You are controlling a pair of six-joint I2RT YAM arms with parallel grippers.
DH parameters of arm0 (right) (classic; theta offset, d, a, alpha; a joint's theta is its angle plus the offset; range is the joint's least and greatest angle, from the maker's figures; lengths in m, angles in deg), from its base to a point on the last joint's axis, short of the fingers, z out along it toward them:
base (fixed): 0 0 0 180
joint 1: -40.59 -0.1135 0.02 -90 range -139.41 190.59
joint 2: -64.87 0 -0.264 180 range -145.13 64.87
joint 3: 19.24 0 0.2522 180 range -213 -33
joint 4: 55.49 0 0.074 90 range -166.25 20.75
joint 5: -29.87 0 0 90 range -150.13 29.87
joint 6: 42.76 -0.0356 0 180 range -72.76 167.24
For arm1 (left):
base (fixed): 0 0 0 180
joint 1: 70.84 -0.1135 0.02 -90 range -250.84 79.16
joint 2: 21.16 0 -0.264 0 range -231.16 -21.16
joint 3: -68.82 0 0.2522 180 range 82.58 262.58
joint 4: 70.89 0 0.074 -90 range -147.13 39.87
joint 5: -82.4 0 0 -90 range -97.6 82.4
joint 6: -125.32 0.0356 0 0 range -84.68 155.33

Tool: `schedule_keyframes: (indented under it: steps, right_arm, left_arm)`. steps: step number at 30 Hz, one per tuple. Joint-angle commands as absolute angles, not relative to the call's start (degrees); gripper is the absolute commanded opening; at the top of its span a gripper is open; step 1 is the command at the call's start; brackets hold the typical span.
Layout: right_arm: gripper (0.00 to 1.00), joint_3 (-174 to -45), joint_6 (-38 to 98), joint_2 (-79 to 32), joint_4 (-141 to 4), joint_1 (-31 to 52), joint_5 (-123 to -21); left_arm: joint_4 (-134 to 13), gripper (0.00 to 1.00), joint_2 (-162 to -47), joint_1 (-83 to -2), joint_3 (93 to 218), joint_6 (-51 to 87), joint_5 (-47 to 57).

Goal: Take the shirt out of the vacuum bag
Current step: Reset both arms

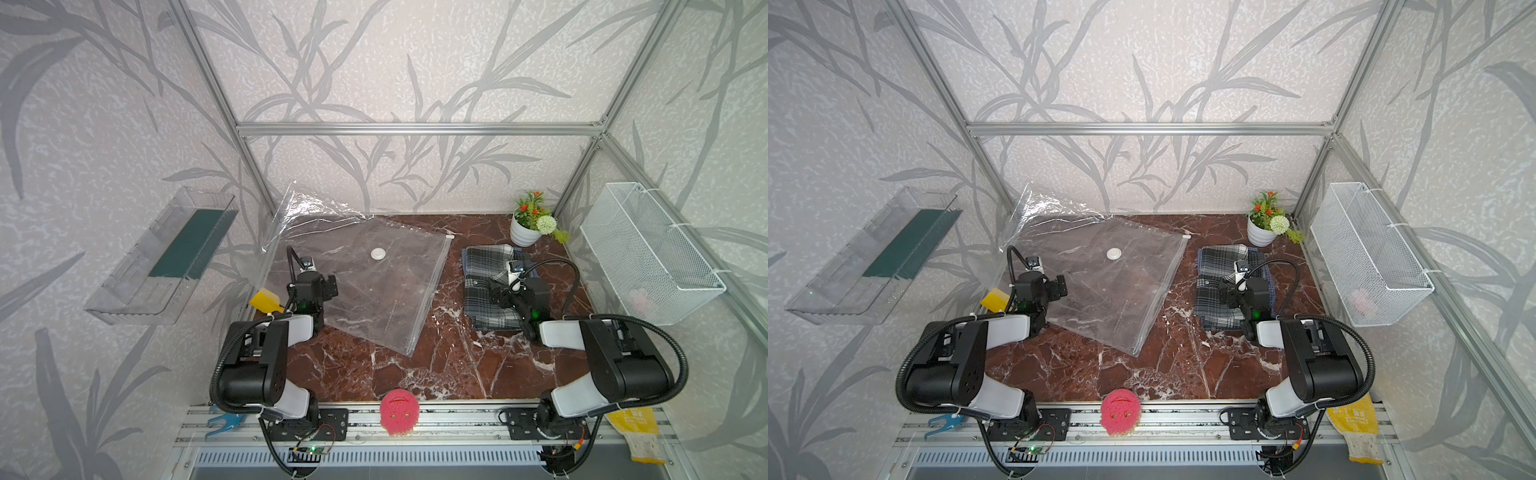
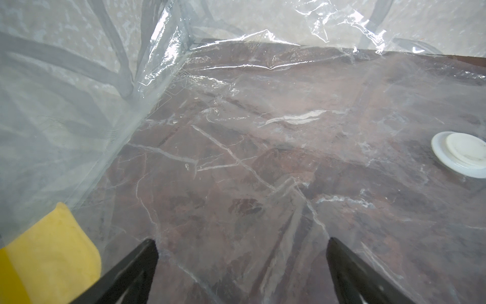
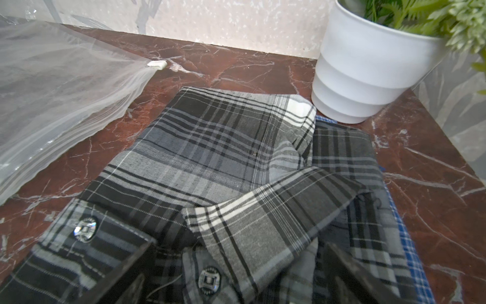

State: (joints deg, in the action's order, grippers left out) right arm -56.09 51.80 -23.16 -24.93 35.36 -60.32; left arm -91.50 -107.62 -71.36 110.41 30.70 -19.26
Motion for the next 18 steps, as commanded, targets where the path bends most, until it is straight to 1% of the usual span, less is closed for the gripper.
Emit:
schedule_keyframes:
  steps: [1, 11, 12, 13, 14, 16, 18]
  right_arm:
    - [0.99, -57.4, 51.8, -22.5, -25.0, 35.5, -59.7]
    - [0.99, -57.4, 51.7, -22.4, -25.1, 35.5, -59.8]
    - [0.99, -57.4, 52.3, -22.3, -25.0, 35.7, -62.0]
    - [0.99, -56.8, 54.5, -22.1, -24.3, 36.9, -70.4]
    - [0.99, -55.9, 54.2, -22.1, -22.7, 37.2, -70.9]
    - [0.99, -56.2, 49.7, -21.9, -23.3, 37.1, -60.9]
    - [0.99, -57.2, 54.5, -22.3, -24.7, 36.7, -70.1]
  left_arm:
    - [-92.2, 0.99, -106.8, -71.2, 111.4, 31.2, -19.6]
    - [-92.1, 0.99, -106.9, -71.3, 111.3, 31.1, -19.2]
    - [-92.0, 0.99, -106.8, -71.3, 111.4, 31.2, -19.3]
    - [-92.0, 0.99, -106.9, -71.3, 111.4, 31.1, -19.3]
    - [-92.0, 0.99, -106.8, -71.3, 111.4, 31.1, -19.3]
    - [-91.9, 0.99, -106.9, -71.4, 111.4, 31.2, -19.3]
    - [-91.9, 0.99, -106.8, -71.2, 111.4, 31.2, -19.3]
